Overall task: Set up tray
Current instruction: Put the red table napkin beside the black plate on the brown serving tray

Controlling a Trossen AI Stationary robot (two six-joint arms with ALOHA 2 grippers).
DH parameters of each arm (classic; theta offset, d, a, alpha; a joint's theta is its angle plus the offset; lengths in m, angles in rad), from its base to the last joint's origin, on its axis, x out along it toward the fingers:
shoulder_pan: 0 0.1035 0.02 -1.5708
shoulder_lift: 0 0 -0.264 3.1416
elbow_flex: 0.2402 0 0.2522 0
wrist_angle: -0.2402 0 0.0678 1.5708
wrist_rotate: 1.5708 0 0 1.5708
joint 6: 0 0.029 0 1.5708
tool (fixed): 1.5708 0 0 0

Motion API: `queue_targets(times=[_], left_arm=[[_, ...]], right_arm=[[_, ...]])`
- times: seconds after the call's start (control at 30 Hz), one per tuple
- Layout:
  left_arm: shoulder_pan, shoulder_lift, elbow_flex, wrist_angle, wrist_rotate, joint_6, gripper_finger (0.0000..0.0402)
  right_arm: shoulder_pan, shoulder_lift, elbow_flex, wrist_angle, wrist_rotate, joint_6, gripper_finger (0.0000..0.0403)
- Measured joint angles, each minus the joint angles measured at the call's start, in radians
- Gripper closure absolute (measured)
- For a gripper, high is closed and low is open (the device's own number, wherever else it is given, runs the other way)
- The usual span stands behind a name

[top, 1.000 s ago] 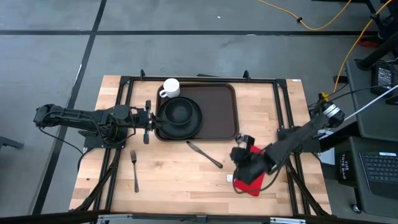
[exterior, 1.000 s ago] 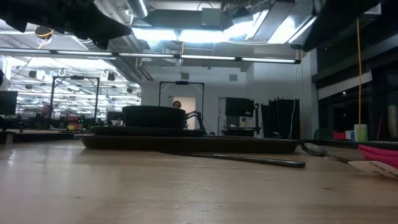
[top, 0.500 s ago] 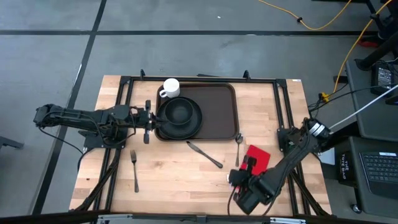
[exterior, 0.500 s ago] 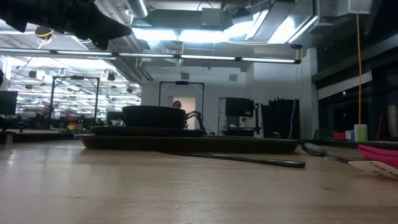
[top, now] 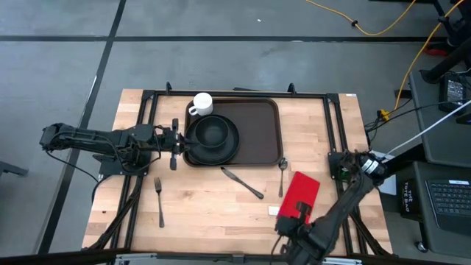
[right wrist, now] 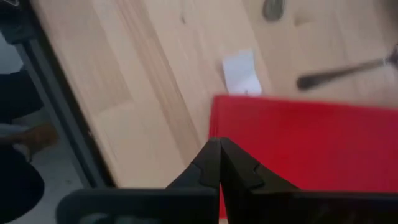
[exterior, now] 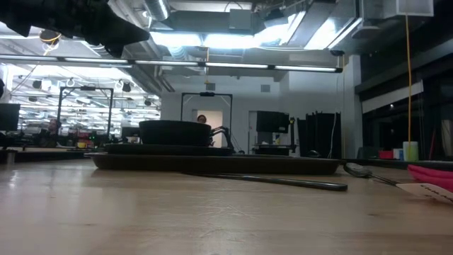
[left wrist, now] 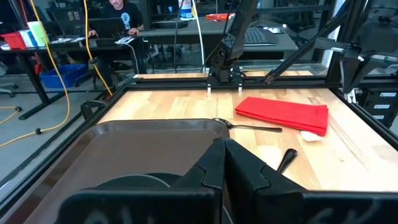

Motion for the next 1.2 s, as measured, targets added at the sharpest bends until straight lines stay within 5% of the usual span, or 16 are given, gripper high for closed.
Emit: queue_targets(times=[0.2,0.77,0.97,1.2], left_arm=[[0.0,0.0,0.0,0.0,0.0,0.0,0.0397],[0.0,0.0,0.0,0.0,0.0,0.0,0.0394],[0.0,0.0,0.0,0.0,0.0,0.0,0.0394],[0.0,0.0,0.0,0.0,0.0,0.0,0.0398]], right_arm=[[0.095,0.001,-0.002,-0.067,-0.018,0.158,0.0399],[0.156,0.157,0.098,-0.081,-0.196,0.139,0.0401],[0.183,0.252,0.271,-0.229,-0.149,0.141,0.0402],[0.196,0.274,0.259,-0.236,-0.151,0.139,0.0373]])
